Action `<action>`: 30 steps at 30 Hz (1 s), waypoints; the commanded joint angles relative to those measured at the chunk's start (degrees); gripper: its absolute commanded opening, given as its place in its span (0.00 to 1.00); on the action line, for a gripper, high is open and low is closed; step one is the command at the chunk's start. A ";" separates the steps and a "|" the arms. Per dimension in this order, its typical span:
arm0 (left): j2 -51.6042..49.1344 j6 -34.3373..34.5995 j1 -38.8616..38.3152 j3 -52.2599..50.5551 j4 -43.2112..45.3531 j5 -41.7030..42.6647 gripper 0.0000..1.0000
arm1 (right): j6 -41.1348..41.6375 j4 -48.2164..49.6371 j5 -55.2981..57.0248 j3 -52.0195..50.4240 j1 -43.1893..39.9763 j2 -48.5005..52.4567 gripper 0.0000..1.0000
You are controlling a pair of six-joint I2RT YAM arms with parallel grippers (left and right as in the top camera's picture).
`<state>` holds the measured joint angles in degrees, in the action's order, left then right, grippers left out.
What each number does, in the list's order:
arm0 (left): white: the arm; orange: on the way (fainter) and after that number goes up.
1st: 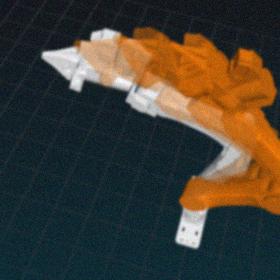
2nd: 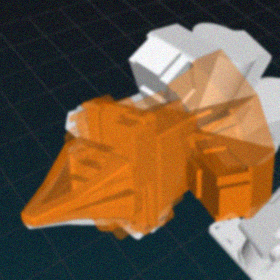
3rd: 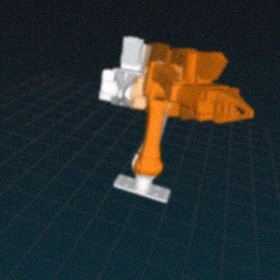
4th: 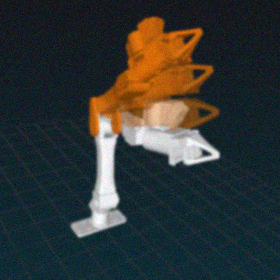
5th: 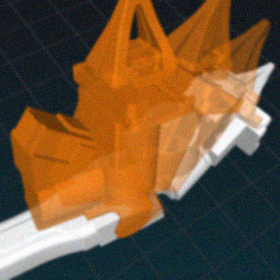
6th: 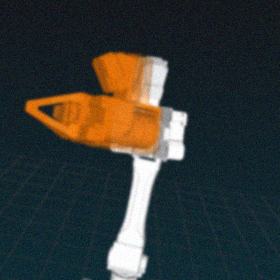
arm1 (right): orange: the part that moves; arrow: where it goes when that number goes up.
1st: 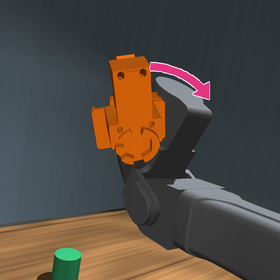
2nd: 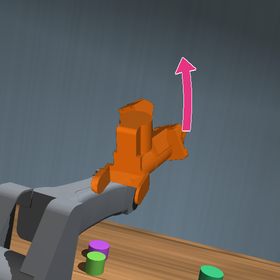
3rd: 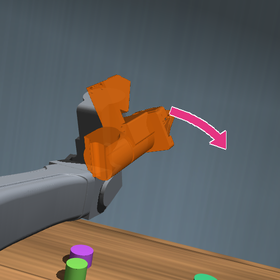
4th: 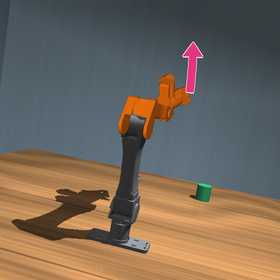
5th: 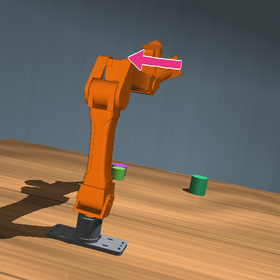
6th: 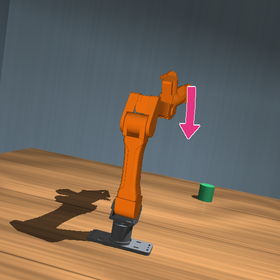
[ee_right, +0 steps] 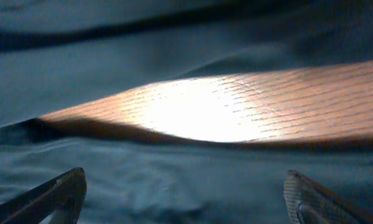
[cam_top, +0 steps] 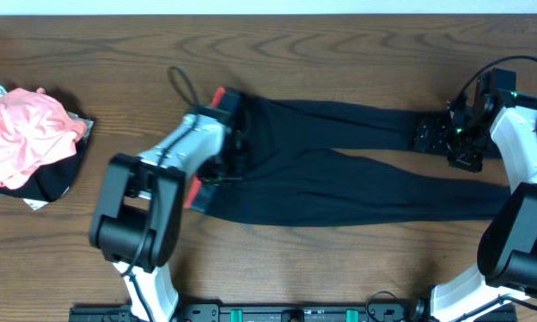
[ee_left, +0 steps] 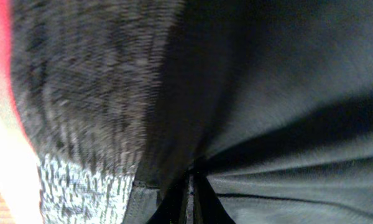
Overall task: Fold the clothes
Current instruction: 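Grasp the leg ends with the right gripper and pull them rightward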
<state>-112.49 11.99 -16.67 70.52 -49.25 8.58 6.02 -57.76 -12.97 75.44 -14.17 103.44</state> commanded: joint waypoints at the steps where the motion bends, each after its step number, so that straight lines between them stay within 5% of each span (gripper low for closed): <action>1: -2.78 -0.83 5.07 -2.29 0.20 -5.18 0.06 | -0.07 0.85 1.20 1.05 -1.05 -0.90 0.99; 15: -2.23 -2.23 6.78 -2.27 -2.10 1.49 0.06 | -0.07 9.62 4.33 1.05 -3.72 -0.90 0.99; 22: 6.47 -2.51 6.25 -2.14 3.96 1.44 0.07 | -0.07 15.80 4.61 1.05 -7.74 -0.90 0.99; 27: 12.50 -2.51 6.91 -2.14 11.58 0.85 0.39 | -0.57 18.73 4.57 1.05 -11.30 -0.85 0.99; 30: 13.29 -2.47 7.96 -2.03 14.34 0.85 0.40 | -0.57 18.49 4.52 1.05 -12.98 -0.79 0.99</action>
<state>-99.98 10.09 -9.85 68.20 -35.57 9.52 6.00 -39.16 -8.93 75.57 -25.52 103.44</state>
